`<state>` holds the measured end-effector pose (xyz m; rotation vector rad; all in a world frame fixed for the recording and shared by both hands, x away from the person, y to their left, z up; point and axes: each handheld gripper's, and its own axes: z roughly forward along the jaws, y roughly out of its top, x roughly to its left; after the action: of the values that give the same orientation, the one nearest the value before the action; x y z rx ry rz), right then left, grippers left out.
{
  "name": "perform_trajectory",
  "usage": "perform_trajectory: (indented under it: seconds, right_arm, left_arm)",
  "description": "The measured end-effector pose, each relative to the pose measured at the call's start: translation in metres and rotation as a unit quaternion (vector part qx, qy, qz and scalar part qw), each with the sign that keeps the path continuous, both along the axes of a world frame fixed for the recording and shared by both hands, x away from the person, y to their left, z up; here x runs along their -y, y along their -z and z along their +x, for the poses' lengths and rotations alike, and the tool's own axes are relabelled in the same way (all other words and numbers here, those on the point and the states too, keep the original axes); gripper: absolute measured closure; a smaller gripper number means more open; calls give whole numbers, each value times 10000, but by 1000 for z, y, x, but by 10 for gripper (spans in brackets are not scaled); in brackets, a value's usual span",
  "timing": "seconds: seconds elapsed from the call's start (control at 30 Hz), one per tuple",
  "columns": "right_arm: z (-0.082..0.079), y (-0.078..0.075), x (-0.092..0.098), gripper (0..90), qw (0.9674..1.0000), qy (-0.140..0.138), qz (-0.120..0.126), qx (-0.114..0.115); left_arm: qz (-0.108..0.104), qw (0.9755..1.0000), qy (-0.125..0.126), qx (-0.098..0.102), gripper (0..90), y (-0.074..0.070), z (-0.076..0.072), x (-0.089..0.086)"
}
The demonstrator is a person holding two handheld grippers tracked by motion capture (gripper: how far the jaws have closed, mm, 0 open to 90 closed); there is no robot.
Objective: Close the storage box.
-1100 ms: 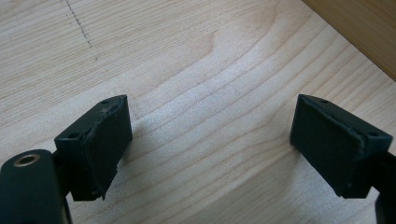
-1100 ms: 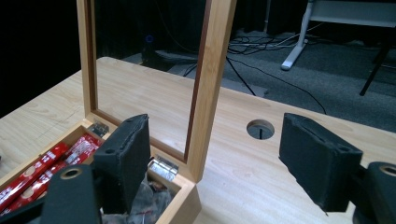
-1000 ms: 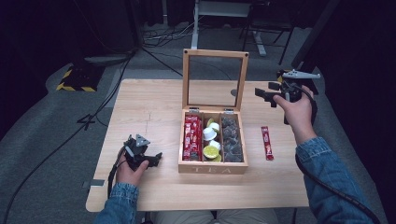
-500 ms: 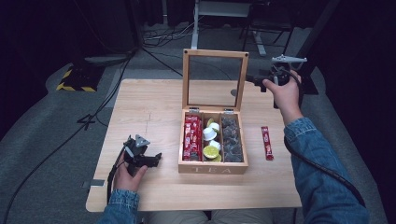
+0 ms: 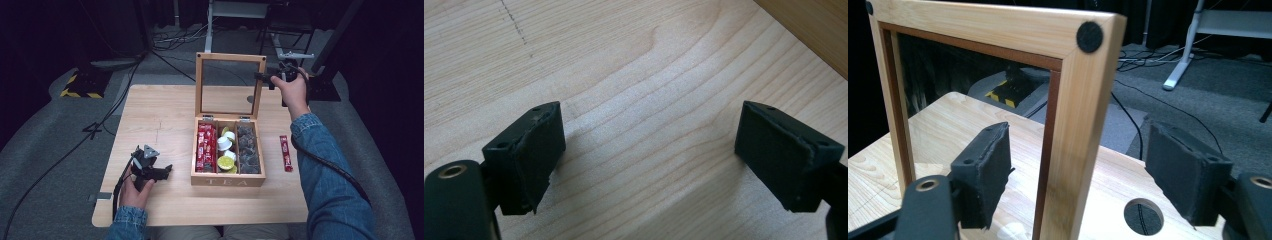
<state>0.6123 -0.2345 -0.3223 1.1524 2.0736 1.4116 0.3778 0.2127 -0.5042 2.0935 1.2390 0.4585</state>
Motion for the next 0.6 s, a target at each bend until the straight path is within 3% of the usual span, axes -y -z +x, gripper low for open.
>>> perform_trajectory:
  seconds: [0.37, 0.5, 0.6]
  right_arm:
    - [10, 6, -12, 290, 9998, -111, -95, -108]
    - [11, 6, -13, 302, 9998, -151, -3, -149]
    - [11, 6, -14, 362, 9995, -248, 70, -181]
  left_arm:
    - [8, 10000, -3, 10, 130, 0, 0, 0]
    - [3, 10000, -1, 6, 131, 0, 0, 0]
    - [0, 10000, -5, 5, 131, 0, 0, 0]
